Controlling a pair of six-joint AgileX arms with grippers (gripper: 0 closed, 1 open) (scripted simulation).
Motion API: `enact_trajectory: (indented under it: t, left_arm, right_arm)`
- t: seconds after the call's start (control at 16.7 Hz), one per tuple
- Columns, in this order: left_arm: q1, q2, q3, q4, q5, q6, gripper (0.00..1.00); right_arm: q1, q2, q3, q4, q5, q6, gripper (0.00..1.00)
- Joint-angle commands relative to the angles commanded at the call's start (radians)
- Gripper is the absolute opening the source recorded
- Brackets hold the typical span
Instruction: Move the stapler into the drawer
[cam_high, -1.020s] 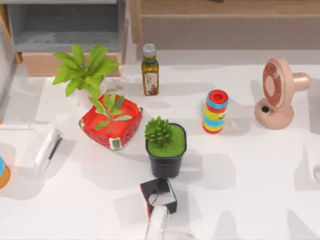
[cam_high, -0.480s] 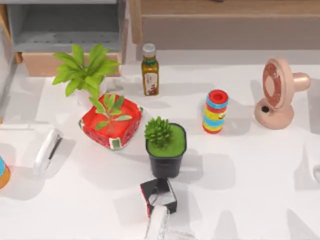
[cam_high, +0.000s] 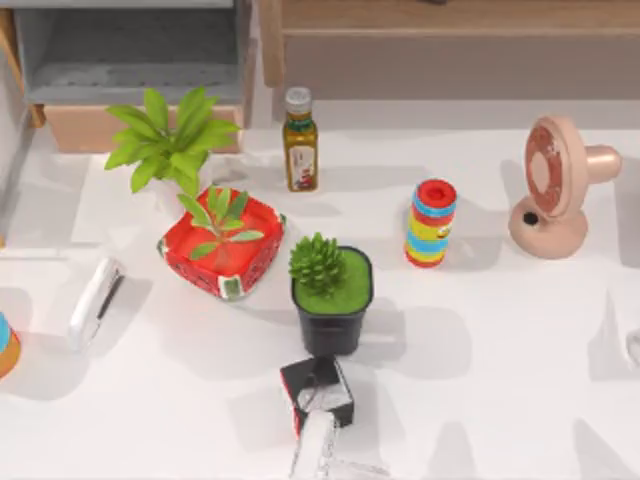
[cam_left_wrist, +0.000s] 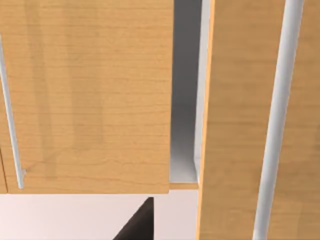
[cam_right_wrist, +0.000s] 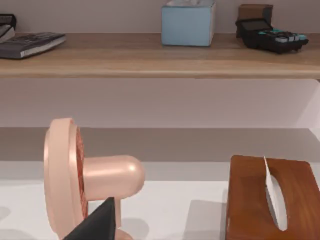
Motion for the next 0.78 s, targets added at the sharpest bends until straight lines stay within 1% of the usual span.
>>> enact_trajectory:
  t: [0.48, 0.78]
  left_arm:
    - [-0.002, 0.0, 0.001, 0.0, 0.0, 0.0, 1.0]
    - [0.029, -0.013, -0.037, 0.023, 0.03, 0.002, 1.0]
  right_arm:
    - [0.0, 0.0, 0.0, 0.0, 0.0, 0.0, 1.0]
    - [0.0, 0.0, 0.0, 0.0, 0.0, 0.0, 1.0]
